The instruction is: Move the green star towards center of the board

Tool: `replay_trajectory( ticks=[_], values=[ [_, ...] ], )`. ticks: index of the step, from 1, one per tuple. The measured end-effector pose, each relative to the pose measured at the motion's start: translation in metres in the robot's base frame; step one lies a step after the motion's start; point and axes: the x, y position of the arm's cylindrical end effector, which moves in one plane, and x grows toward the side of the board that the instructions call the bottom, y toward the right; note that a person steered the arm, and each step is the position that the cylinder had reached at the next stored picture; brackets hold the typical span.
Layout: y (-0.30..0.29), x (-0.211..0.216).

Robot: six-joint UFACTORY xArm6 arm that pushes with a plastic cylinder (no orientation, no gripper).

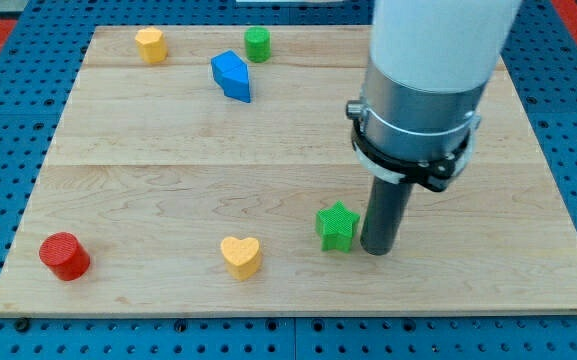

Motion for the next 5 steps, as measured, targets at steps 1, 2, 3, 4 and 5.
replay_trajectory(
  ticks=[1,2,3,4,5],
  values=[
    [-0.009,0.041],
    [-0.043,-0.004],
    [-0.070,-0.065],
    [-0.078,-0.062],
    [-0.063,-0.049]
  ],
)
